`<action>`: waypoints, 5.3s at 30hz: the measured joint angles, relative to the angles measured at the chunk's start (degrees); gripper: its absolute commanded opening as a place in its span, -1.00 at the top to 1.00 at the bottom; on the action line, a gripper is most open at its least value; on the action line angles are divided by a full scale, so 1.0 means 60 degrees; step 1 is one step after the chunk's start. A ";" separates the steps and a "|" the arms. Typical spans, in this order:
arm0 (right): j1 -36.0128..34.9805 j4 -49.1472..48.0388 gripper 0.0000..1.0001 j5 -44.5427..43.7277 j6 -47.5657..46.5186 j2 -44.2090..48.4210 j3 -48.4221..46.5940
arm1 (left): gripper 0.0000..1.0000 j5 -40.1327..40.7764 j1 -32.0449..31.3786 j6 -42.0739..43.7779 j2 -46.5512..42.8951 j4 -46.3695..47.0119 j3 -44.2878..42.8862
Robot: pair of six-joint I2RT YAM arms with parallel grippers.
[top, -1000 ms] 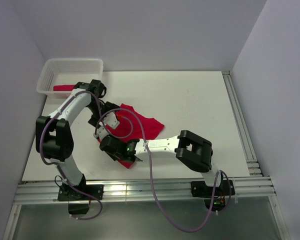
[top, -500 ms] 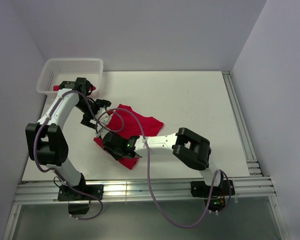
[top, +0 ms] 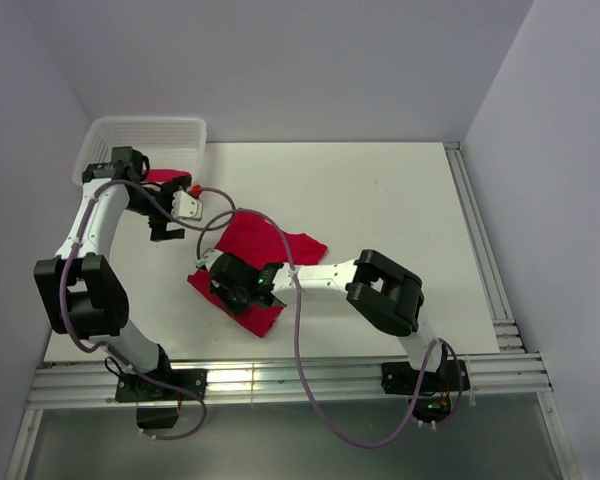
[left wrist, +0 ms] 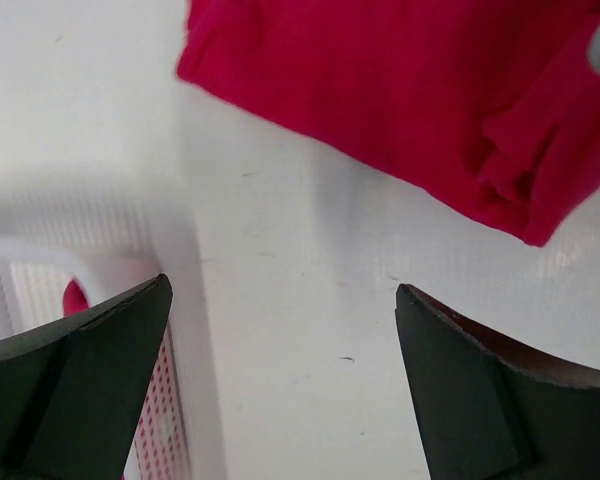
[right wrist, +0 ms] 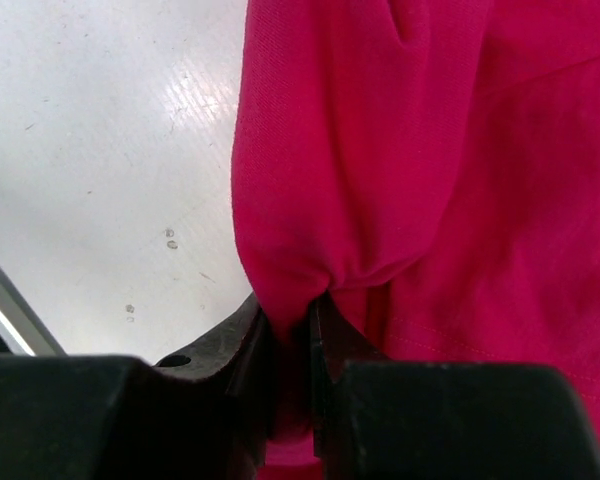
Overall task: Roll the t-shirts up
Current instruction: Roll the tshirt
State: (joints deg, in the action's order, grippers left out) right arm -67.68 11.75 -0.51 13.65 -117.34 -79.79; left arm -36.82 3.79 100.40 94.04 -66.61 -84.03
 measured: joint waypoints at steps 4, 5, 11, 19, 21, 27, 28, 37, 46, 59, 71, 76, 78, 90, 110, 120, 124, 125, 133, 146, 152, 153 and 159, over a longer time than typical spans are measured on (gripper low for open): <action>0.0193 -0.0066 1.00 0.0550 0.0026 0.0000 0.0029 | -0.99 -0.0543 0.0623 -0.1311 -0.0546 0.0991 0.0335; 0.0270 -0.0127 1.00 0.0758 0.0036 0.0004 0.0062 | -0.99 -0.0685 0.0769 -0.1665 -0.0718 0.1297 0.0488; 0.0885 -0.0463 1.00 0.2517 0.0157 0.0004 0.0273 | -0.99 -0.1373 0.1450 -0.2801 -0.1840 0.2787 0.1690; 0.2116 -0.1752 1.00 0.5978 0.0652 -0.0222 0.1009 | -0.99 -0.2051 0.1559 -0.1570 -0.2663 0.2685 0.3166; 0.2331 -0.1894 1.00 0.6739 0.0794 -0.0350 0.1082 | -0.99 -0.2255 0.1559 -0.1020 -0.2663 0.2444 0.3300; 0.2845 -0.2557 1.00 0.9041 0.1494 -0.1009 0.1177 | -0.99 -0.2703 0.1446 0.0608 -0.2940 0.2076 0.4095; 0.2922 -0.2681 1.00 0.9358 0.1636 -0.1122 0.1180 | -0.99 -0.2688 0.1330 0.0630 -0.3053 0.2200 0.4313; 0.3344 -0.3807 1.00 1.0615 0.2907 -0.1592 0.1501 | -0.99 -0.1705 0.0058 -0.3155 -0.4353 0.6003 0.5508; 0.3381 -0.3785 1.00 1.0655 0.3067 -0.1632 0.1475 | -0.99 -0.0787 0.0131 -0.6091 -0.4233 0.7012 0.4386; 0.3388 -0.2852 1.00 1.0477 0.2492 -0.1457 0.1410 | -0.99 0.2036 0.0248 -1.0790 -0.6455 0.9194 0.3967; 0.3388 -0.2543 1.00 1.0349 0.2248 -0.1198 0.1668 | -0.99 0.1435 0.0168 -0.8604 -0.9275 0.9471 0.7657; 0.3388 -0.2539 1.00 1.0357 0.2259 -0.1198 0.1665 | -0.98 0.0827 0.0142 -0.8644 -0.8870 0.9096 0.6827; 0.3388 -0.2554 1.00 1.0375 0.2284 -0.1202 0.1661 | -0.95 0.0532 0.0138 -0.8400 -0.8834 0.9067 0.6932; 0.3439 -0.2878 1.00 1.0954 0.3432 -0.1716 0.1326 | -0.99 -0.1526 -0.0208 -0.2976 -0.8958 0.4940 0.9522; 0.3442 -0.2976 1.00 1.1264 0.4317 -0.2164 0.0809 | -0.95 -0.1610 -0.0696 0.1920 -0.7992 0.3628 1.0433; 0.3442 -0.3002 1.00 1.1271 0.4320 -0.2171 0.0809 | -0.69 -0.0976 -0.2215 0.1140 -0.7348 0.5384 1.0440; 0.3442 -0.3009 1.00 1.1275 0.4328 -0.2167 0.0809 | -0.61 -0.0674 -0.2390 0.0849 -0.7038 0.5869 1.0440; 0.3442 -0.3016 1.00 1.1275 0.4331 -0.2167 0.0809 | -0.59 -0.0616 -0.2412 0.0809 -0.6980 0.5974 1.0440; 0.3442 -0.3020 1.00 1.1278 0.4379 -0.2167 0.0809 | -0.30 -0.0087 -0.2736 0.0328 -0.6298 0.6612 1.0444; 0.3442 -0.2688 0.93 1.1278 0.4273 -0.2171 0.0532 | 0.99 0.0401 -0.2958 0.0138 -0.5985 0.6972 1.0557; 0.3497 -0.2171 0.44 1.1264 0.3869 -0.2171 0.0273 | 0.99 0.0565 -0.3002 0.0488 -0.5588 0.6827 1.0375; 0.3508 -0.2091 0.42 1.1267 0.3781 -0.2171 0.0244 | 0.99 0.0576 -0.3005 0.0543 -0.5479 0.6717 1.0273; 0.3672 -0.1606 0.28 1.1264 0.3402 -0.2091 0.0171 | 0.99 0.0535 -0.3031 0.0619 -0.4634 0.6124 0.9530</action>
State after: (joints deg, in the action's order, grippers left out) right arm -45.65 2.11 67.07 34.06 -129.88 -78.76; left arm -33.61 -14.39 104.12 66.24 -29.87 -26.85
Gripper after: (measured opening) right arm 0.338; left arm 0.145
